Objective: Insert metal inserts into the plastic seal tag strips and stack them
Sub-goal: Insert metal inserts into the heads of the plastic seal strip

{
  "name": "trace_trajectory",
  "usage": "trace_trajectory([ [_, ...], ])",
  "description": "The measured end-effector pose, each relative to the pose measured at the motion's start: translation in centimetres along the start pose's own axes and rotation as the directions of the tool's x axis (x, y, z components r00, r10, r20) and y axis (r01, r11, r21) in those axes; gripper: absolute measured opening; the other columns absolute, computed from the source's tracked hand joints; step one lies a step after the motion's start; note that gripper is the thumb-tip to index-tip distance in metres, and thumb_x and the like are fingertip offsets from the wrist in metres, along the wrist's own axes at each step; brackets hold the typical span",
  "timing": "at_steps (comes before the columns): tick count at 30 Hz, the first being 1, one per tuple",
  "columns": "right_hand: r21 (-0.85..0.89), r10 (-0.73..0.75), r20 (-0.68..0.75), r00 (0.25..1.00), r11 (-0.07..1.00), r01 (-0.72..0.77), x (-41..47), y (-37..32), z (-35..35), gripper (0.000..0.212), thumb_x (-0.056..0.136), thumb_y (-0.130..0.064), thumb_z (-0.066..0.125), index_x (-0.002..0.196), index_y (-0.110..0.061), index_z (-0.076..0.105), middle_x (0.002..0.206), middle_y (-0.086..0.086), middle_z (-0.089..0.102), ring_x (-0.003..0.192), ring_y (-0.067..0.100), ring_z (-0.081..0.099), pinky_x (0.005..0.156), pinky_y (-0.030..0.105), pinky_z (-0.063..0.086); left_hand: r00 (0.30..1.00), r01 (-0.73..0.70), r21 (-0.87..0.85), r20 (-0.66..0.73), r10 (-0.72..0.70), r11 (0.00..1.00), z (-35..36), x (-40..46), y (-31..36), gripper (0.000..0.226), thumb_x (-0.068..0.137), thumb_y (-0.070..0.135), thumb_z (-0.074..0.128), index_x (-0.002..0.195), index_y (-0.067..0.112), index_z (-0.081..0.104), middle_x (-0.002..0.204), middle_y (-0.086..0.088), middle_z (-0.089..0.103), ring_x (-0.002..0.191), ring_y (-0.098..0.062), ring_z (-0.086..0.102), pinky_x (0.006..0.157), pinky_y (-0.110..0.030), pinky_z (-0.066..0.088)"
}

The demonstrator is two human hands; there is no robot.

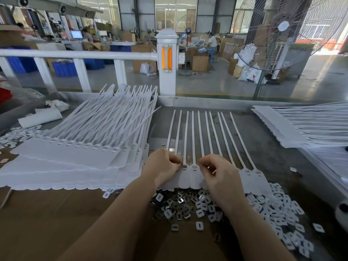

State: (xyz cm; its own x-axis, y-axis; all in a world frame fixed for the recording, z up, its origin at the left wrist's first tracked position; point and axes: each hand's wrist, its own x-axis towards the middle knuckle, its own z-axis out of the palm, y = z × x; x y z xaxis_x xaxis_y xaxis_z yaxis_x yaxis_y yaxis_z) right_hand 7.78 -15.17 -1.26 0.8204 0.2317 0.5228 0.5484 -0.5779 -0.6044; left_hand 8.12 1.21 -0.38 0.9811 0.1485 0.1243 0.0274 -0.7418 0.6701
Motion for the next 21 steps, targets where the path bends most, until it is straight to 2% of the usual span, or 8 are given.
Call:
trace_trajectory([
  [3, -0.009, -0.004, 0.001, 1.0, 1.0, 0.004, 0.0, 0.0, 0.0, 0.011, 0.085, -0.003, 0.061, 0.089, -0.012, 0.067, 0.086, -0.007, 0.063, 0.082, 0.009, 0.057, 0.077, 0.025, 0.049, 0.998, -0.052, 0.033, -0.026, 0.053, 0.998, 0.1, -0.3, 0.0, 0.016, 0.086, 0.016, 0.061, 0.091, 0.022, 0.075, 0.071, 0.022, 0.051, 0.067, 0.005, 0.048, 0.058, -0.001, 0.035],
  [6, -0.016, -0.001, 0.007, 1.0, 1.0, 0.002, 0.0, 0.0, 0.0, 0.013, 0.085, -0.002, 0.061, 0.089, -0.012, 0.068, 0.085, -0.009, 0.061, 0.082, 0.008, 0.056, 0.076, 0.023, 0.047, 0.994, -0.095, 0.06, -0.049, 0.098, 0.994, 0.3, -0.6, -0.1, 0.018, 0.087, 0.015, 0.059, 0.094, 0.022, 0.074, 0.073, 0.025, 0.045, 0.066, 0.005, 0.046, 0.063, 0.006, 0.032],
  [8, -0.026, -0.011, 0.045, 0.999, 1.0, 0.012, 0.0, -0.1, -0.2, 0.014, 0.084, -0.003, 0.062, 0.089, -0.014, 0.067, 0.084, -0.012, 0.06, 0.082, 0.006, 0.055, 0.076, 0.02, 0.045, 0.991, -0.102, 0.066, -0.075, 0.107, 0.993, 0.6, -0.9, -0.3, 0.017, 0.088, 0.018, 0.06, 0.095, 0.024, 0.074, 0.082, 0.018, 0.049, 0.074, 0.001, 0.048, 0.066, 0.0, 0.034],
  [10, -0.03, -0.063, 0.149, 0.987, 0.997, 0.068, 0.0, -0.3, -0.4, 0.013, 0.084, -0.005, 0.063, 0.088, -0.017, 0.068, 0.084, -0.015, 0.059, 0.082, 0.002, 0.053, 0.076, 0.016, 0.043, 0.988, -0.102, 0.047, -0.109, 0.106, 0.994, 1.0, -1.2, -0.5, 0.015, 0.088, 0.019, 0.06, 0.095, 0.024, 0.072, 0.092, 0.014, 0.051, 0.084, -0.002, 0.049, 0.072, -0.006, 0.034],
  [13, 0.003, -0.161, 0.347, 0.924, 0.985, 0.171, -0.1, -0.8, -0.8, 0.012, 0.082, -0.012, 0.067, 0.085, -0.023, 0.069, 0.08, -0.024, 0.053, 0.084, -0.004, 0.05, 0.078, 0.011, 0.038, 0.985, -0.107, 0.015, -0.133, 0.108, 0.994, 1.3, -1.5, -0.8, 0.014, 0.088, 0.019, 0.06, 0.094, 0.022, 0.072, 0.095, 0.013, 0.052, 0.083, 0.0, 0.049, 0.068, -0.001, 0.034],
  [16, 0.069, -0.199, 0.467, 0.862, 0.98, 0.189, -0.2, -1.2, -1.0, 0.01, 0.078, -0.018, 0.071, 0.085, -0.025, 0.072, 0.088, -0.023, 0.055, 0.092, -0.003, 0.049, 0.089, 0.02, 0.04, 0.985, -0.11, -0.015, -0.137, 0.107, 0.994, 1.2, -1.6, -1.0, 0.014, 0.088, 0.018, 0.06, 0.094, 0.022, 0.072, 0.094, 0.015, 0.051, 0.082, 0.001, 0.048, 0.068, 0.002, 0.034],
  [18, 0.065, -0.2, 0.521, 0.83, 0.979, 0.195, -0.3, -1.3, -1.0, 0.015, 0.077, -0.023, 0.072, 0.091, -0.03, 0.073, 0.092, -0.027, 0.05, 0.097, -0.005, 0.045, 0.095, 0.025, 0.037, 0.985, -0.125, -0.007, -0.121, 0.123, 0.992, 1.2, -1.8, -1.0, 0.017, 0.089, 0.019, 0.059, 0.099, 0.023, 0.071, 0.096, 0.018, 0.05, 0.089, 0.001, 0.048, 0.072, 0.0, 0.034],
  [21, 0.025, -0.195, 0.574, 0.795, 0.975, 0.221, -0.3, -1.3, -1.0, 0.022, 0.079, -0.026, 0.071, 0.099, -0.035, 0.071, 0.093, -0.032, 0.041, 0.098, -0.006, 0.036, 0.098, 0.026, 0.031, 0.978, -0.185, 0.046, -0.091, 0.188, 0.982, 1.3, -1.9, -1.0, 0.028, 0.092, 0.018, 0.053, 0.116, 0.023, 0.065, 0.113, 0.016, 0.051, 0.106, 0.0, 0.04, 0.088, -0.005, 0.025],
])
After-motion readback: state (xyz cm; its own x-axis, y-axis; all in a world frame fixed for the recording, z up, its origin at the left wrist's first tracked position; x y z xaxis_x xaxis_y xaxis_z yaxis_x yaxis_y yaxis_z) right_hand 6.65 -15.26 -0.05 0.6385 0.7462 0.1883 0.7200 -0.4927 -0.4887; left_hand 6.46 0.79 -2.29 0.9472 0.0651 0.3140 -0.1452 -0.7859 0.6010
